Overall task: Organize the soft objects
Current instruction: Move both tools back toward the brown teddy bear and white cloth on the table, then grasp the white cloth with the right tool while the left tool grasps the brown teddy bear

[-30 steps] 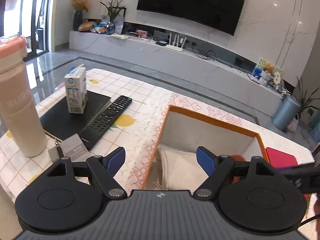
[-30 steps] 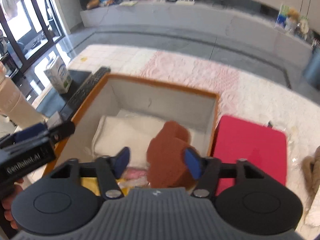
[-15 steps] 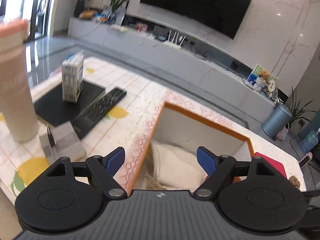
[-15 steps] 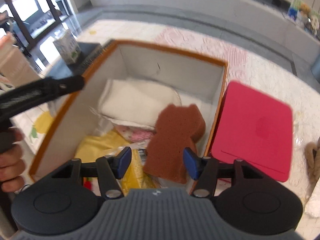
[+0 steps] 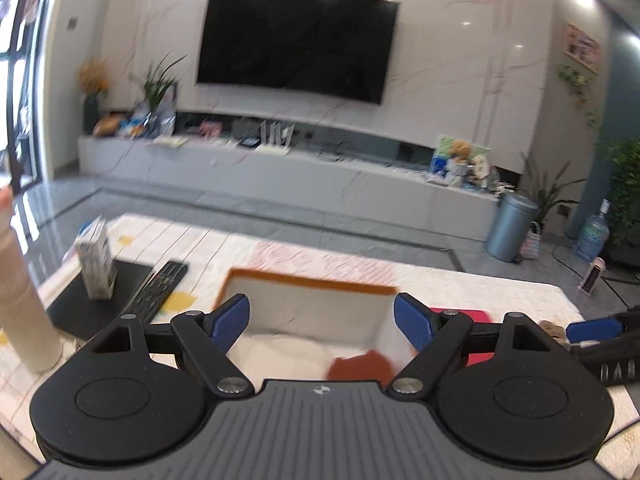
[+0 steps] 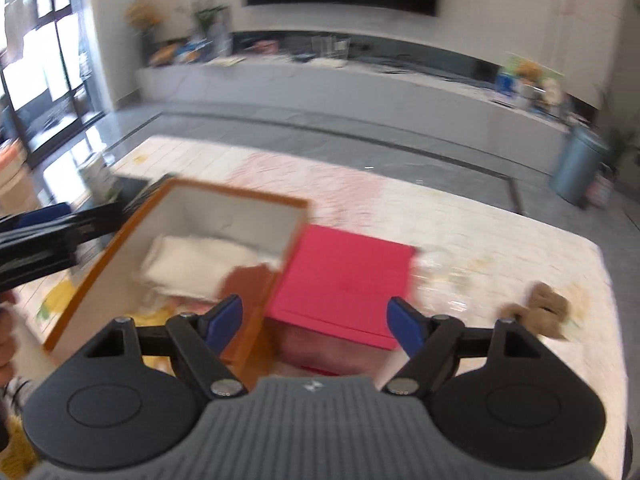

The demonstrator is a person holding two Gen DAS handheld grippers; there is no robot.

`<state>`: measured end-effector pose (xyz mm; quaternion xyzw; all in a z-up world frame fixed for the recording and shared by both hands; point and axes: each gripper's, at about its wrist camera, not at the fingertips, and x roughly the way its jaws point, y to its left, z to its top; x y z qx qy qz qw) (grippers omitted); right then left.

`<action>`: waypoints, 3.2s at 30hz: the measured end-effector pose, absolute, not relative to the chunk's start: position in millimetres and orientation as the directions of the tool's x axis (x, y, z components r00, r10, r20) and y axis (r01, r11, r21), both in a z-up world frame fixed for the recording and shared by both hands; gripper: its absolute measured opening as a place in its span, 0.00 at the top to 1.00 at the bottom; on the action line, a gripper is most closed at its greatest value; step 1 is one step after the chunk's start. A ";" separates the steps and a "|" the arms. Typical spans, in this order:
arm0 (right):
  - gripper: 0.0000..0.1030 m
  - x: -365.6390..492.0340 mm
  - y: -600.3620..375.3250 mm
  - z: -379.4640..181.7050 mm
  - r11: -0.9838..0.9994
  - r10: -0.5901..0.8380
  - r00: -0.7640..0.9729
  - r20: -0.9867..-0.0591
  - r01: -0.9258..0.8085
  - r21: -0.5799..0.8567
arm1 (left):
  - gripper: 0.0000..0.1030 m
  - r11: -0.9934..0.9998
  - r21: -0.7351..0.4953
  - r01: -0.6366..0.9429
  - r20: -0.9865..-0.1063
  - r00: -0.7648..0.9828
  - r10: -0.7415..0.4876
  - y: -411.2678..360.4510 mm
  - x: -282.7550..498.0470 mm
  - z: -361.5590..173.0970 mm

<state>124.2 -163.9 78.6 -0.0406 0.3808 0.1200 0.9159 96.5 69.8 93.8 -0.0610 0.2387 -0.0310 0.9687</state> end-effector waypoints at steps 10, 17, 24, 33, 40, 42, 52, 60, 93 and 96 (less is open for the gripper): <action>0.13 72.5 -311.6 142.2 0.998 -0.049 0.812 -0.582 0.017 -0.059 | 0.07 0.955 -0.059 0.292 -0.454 0.844 -0.286 -23.4 78.1 100.1; 0.09 65.0 -369.2 123.5 0.983 -0.179 0.806 -0.565 0.175 -0.062 | 0.07 0.915 -0.043 0.401 -0.514 0.777 -0.364 -108.8 93.8 86.3; 0.05 103.4 -429.8 67.2 0.969 -0.183 0.763 -0.620 0.246 0.016 | 0.07 0.879 0.034 0.476 -0.595 0.716 -0.365 -181.5 127.3 52.5; 0.06 173.5 -465.6 -52.3 0.933 -0.059 0.701 -0.710 0.291 0.210 | 0.07 0.872 0.136 0.471 -0.612 0.732 -0.300 -202.0 152.4 12.7; 0.06 206.0 -430.1 -89.6 0.992 -0.089 0.633 -0.769 0.124 -0.013 | 0.07 0.872 0.126 0.473 -0.646 0.706 -0.290 -202.6 153.9 -7.7; 0.06 214.0 -434.0 -102.8 0.991 -0.087 0.600 -0.795 0.136 -0.006 | 0.07 0.871 0.121 0.476 -0.655 0.698 -0.290 -203.0 152.2 -11.2; 0.22 212.2 -468.5 -115.5 0.963 -0.016 0.558 -0.829 0.231 0.137 | 0.07 0.892 0.018 0.452 -0.675 0.664 -0.322 -205.0 151.6 -9.9; 0.81 183.3 -494.0 -100.1 0.938 0.038 0.562 -0.826 0.266 0.223 | 0.07 0.883 0.060 0.465 -0.667 0.677 -0.311 -212.6 139.9 -2.5; 0.81 100.9 -563.4 -87.9 0.790 0.026 0.637 -0.770 0.459 0.407 | 0.07 0.900 0.176 0.398 -0.858 0.511 -0.058 -389.0 283.1 -84.0; 0.81 101.5 -562.8 -90.2 0.793 0.031 0.632 -0.774 0.456 0.404 | 0.12 0.901 0.196 0.386 -0.833 0.551 -0.055 -393.7 278.4 -91.1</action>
